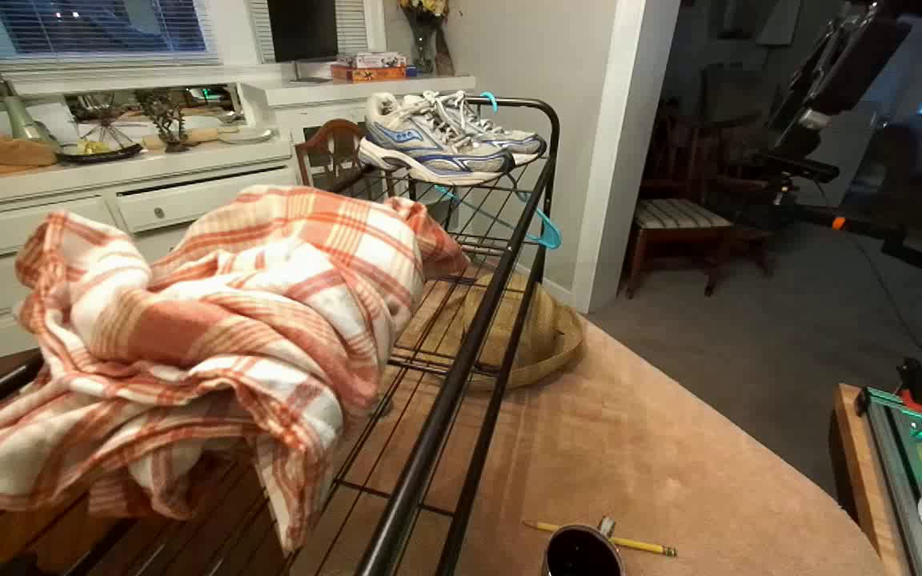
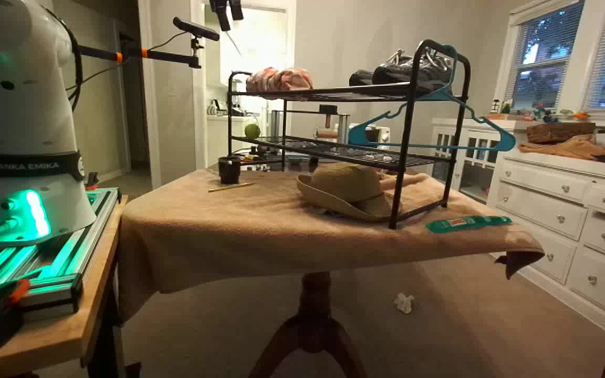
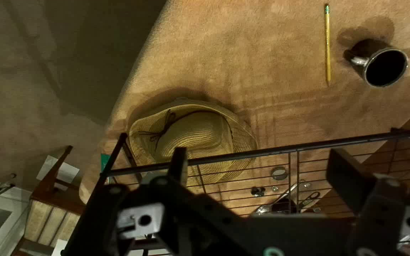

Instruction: Fold the cloth, then move it to the bottom rack

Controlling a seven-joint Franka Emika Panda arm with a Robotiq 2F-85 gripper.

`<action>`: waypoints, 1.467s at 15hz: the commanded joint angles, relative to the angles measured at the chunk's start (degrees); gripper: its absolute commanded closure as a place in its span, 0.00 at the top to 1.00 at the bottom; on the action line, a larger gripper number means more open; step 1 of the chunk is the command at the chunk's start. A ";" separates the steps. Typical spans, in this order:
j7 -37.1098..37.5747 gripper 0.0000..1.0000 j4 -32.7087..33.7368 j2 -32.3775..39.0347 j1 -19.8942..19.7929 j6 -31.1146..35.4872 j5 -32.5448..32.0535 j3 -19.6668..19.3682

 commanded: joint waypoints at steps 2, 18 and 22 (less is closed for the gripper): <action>0.20 1.00 0.11 0.06 0.28 -0.10 -0.20 -0.17; 6.61 1.00 7.21 22.73 12.17 28.87 24.96 3.26; 4.69 1.00 13.27 30.02 14.94 32.51 31.23 2.08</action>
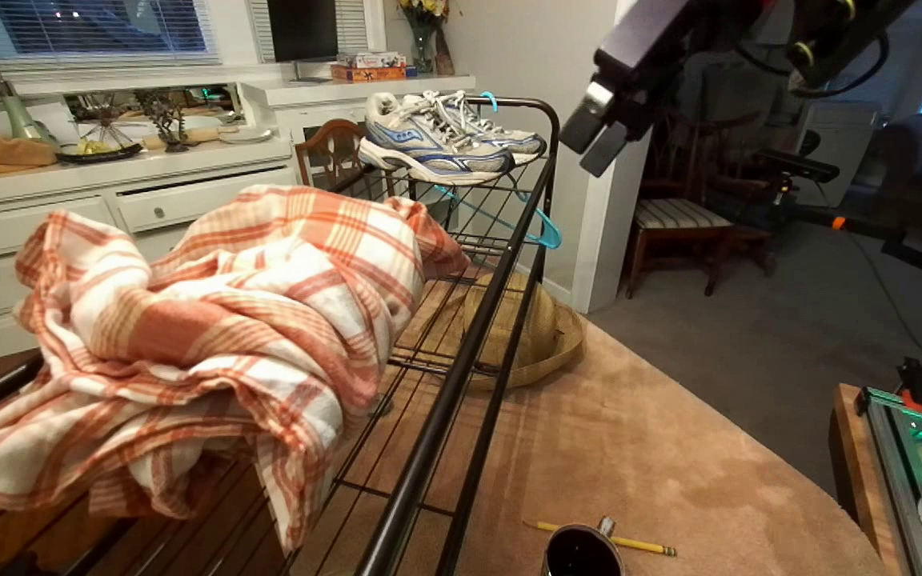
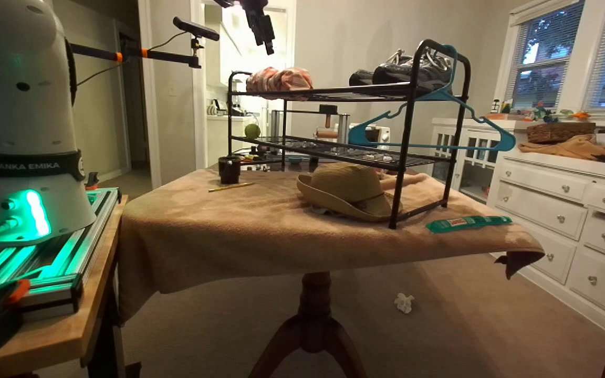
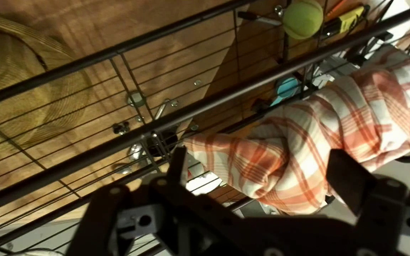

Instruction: Fold the cloth, then move it to the bottom rack

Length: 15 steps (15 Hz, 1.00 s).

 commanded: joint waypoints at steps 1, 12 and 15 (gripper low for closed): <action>-2.21 1.00 6.58 7.69 2.94 2.60 6.27 -1.64; -5.76 1.00 10.20 12.01 2.11 2.86 9.86 -0.32; -8.69 1.00 11.66 15.68 2.79 6.49 13.51 -0.93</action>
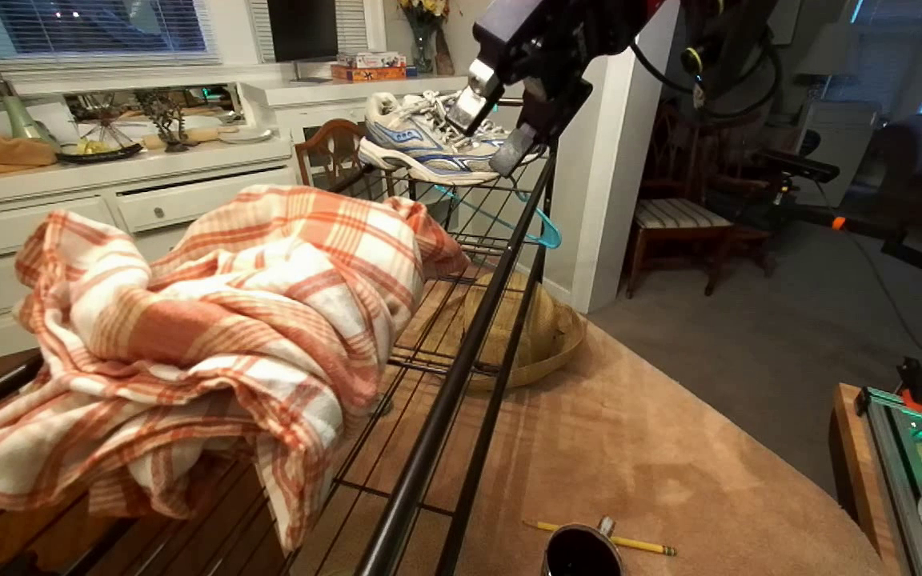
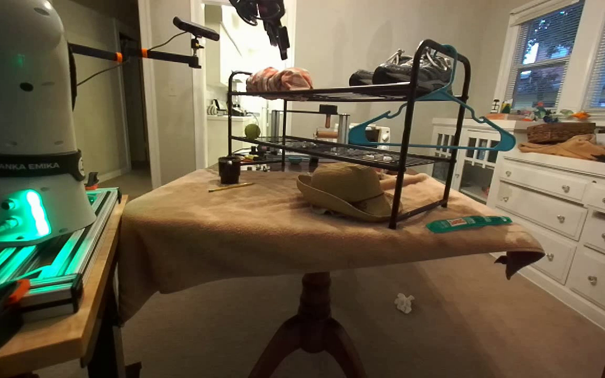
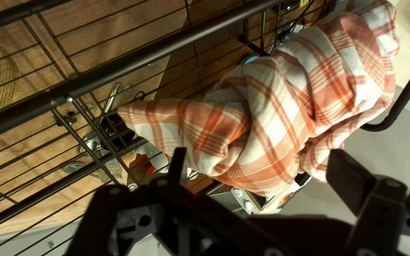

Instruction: Fold the cloth, then move it to the bottom rack

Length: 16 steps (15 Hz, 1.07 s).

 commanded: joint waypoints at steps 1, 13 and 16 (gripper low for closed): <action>-5.01 1.00 2.03 4.74 0.48 3.83 6.04 -0.19; -21.45 1.00 10.34 18.23 -2.80 2.49 20.88 3.28; -21.85 0.75 11.29 20.07 -3.07 2.64 21.60 4.97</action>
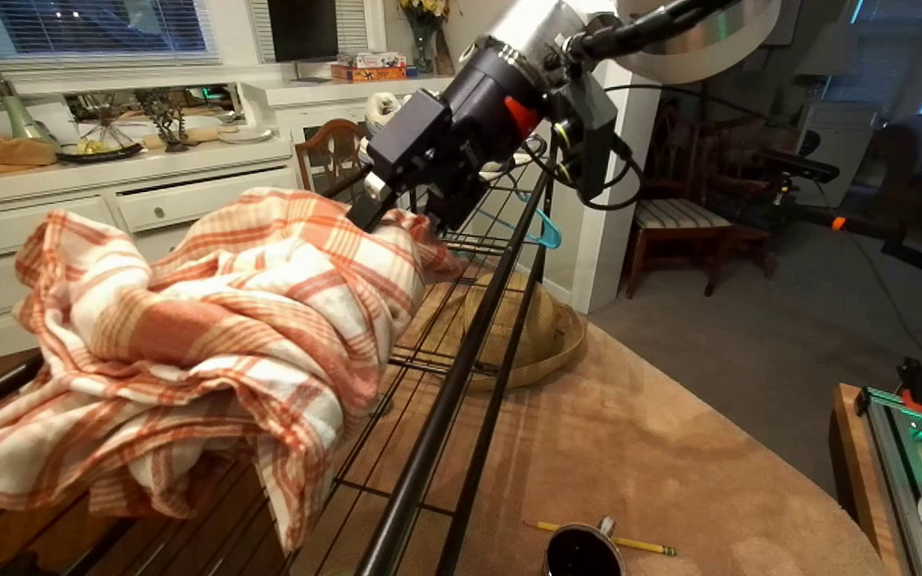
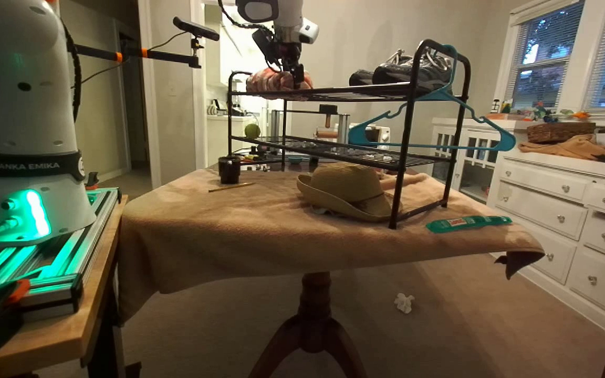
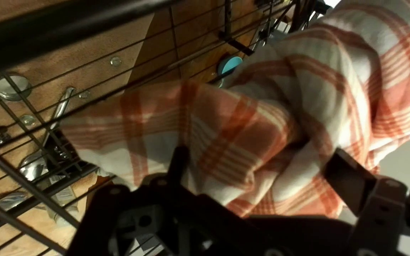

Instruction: Fold the cloth, then move it to the bottom rack

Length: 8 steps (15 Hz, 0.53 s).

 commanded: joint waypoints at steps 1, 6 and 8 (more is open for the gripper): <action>-1.85 0.74 2.47 2.89 -1.15 -0.29 2.46 2.62; -1.40 0.33 4.66 4.58 -2.10 0.82 4.77 3.93; -1.32 0.18 5.49 4.90 -2.67 1.20 6.97 3.82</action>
